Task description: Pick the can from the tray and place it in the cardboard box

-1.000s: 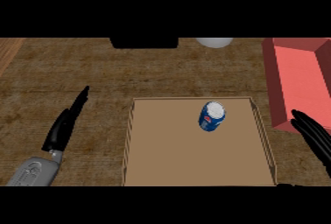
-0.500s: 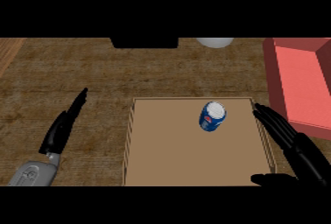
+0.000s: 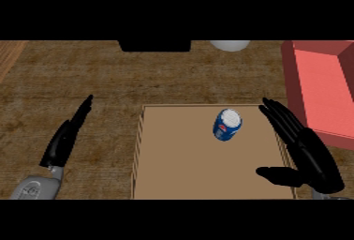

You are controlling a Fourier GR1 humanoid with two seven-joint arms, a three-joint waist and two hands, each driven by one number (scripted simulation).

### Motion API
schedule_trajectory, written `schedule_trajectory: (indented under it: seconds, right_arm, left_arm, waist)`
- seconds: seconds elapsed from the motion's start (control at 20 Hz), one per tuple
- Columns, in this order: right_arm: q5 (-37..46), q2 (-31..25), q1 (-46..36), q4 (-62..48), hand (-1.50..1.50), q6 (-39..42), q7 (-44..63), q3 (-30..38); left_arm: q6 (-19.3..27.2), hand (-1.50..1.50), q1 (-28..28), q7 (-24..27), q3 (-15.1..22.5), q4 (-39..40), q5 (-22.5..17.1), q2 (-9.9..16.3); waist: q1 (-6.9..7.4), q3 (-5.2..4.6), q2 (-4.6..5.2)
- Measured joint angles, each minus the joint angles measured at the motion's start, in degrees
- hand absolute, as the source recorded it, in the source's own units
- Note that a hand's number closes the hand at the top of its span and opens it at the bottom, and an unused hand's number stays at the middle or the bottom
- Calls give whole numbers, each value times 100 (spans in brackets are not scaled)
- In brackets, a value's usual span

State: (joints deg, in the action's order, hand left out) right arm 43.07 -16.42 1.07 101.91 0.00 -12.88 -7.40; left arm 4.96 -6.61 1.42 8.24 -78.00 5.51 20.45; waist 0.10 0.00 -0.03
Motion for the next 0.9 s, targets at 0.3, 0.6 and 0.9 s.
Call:
schedule_trajectory:
  seconds: [0.3, 0.6, 0.9]
  right_arm:
    - [407, 263, -194, -320, -150, 69, 75, -156]
    - [679, 483, -444, -493, -150, 175, 241, -158]
    - [872, 670, -639, -986, -150, -3, 85, -76]
  left_arm:
    - [-158, 0, -167, 62, -236, 226, 213, -200]
    - [-286, 0, -161, -74, -362, 64, 423, -388]
    - [-451, 0, -134, 2, -579, 80, 558, -502]
  waist:
    - [-9, 0, 2]
    - [-7, 0, 2]
    - [-6, 2, 3]
